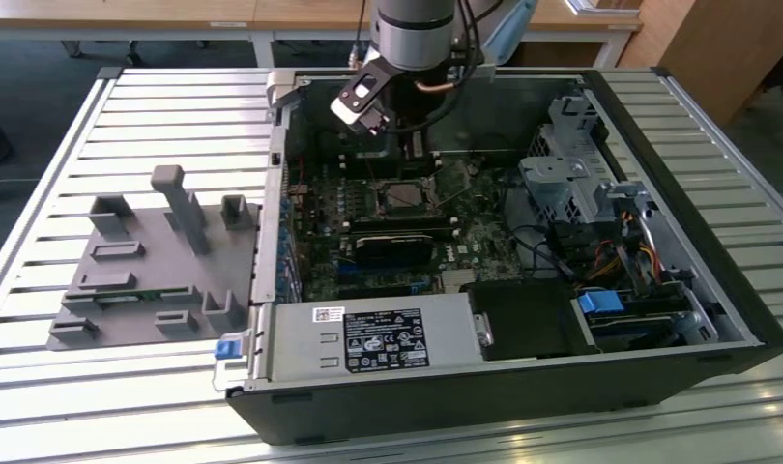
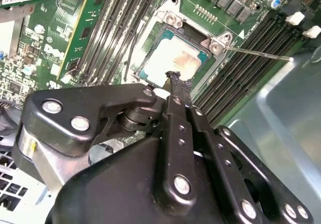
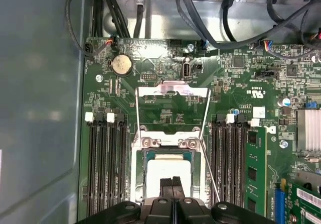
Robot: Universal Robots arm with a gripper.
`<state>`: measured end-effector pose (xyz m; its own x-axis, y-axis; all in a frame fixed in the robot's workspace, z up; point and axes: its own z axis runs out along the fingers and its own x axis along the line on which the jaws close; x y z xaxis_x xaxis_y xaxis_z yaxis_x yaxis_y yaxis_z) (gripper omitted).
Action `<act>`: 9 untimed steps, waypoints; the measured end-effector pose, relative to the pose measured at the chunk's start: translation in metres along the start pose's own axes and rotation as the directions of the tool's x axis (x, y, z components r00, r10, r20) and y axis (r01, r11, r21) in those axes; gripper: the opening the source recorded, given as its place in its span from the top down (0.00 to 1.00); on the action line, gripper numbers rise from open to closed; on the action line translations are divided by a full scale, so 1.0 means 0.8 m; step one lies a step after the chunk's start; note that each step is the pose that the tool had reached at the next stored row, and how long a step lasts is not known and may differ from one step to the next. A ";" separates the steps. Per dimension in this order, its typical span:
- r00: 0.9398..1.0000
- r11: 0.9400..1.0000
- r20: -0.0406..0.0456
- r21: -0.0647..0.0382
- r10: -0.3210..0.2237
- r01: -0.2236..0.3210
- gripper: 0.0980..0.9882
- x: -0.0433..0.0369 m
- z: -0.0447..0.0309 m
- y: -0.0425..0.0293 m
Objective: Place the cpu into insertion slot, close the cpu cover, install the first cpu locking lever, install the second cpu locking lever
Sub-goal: 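Close the cpu cover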
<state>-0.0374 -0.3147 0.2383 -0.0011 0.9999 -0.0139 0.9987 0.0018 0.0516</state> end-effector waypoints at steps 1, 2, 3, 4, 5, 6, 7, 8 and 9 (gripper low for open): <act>1.000 1.000 0.000 0.000 0.000 0.000 0.99 0.000 -0.0017 0.0001; 1.000 1.000 0.000 0.000 0.000 0.000 0.99 0.000 -0.0039 0.0002; 1.000 1.000 0.000 0.000 0.000 0.000 0.99 0.000 -0.0068 0.0004; 1.000 1.000 0.000 0.000 0.000 0.000 0.99 0.000 -0.0106 0.0006; 1.000 1.000 0.000 0.000 0.000 0.000 0.99 0.000 -0.0151 0.0008; 1.000 1.000 0.000 0.000 0.000 0.000 0.99 0.000 -0.0199 0.0010; 1.000 1.000 -0.001 0.000 0.000 0.000 0.99 0.000 -0.0253 0.0013; 1.000 1.000 -0.001 0.000 0.000 0.000 0.99 0.000 -0.0299 0.0016; 1.000 1.000 -0.001 0.000 0.000 0.000 0.99 0.000 -0.0340 0.0018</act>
<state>-0.0374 -0.3147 0.2655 -0.0011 0.9999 -0.0134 0.9987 0.0018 0.0514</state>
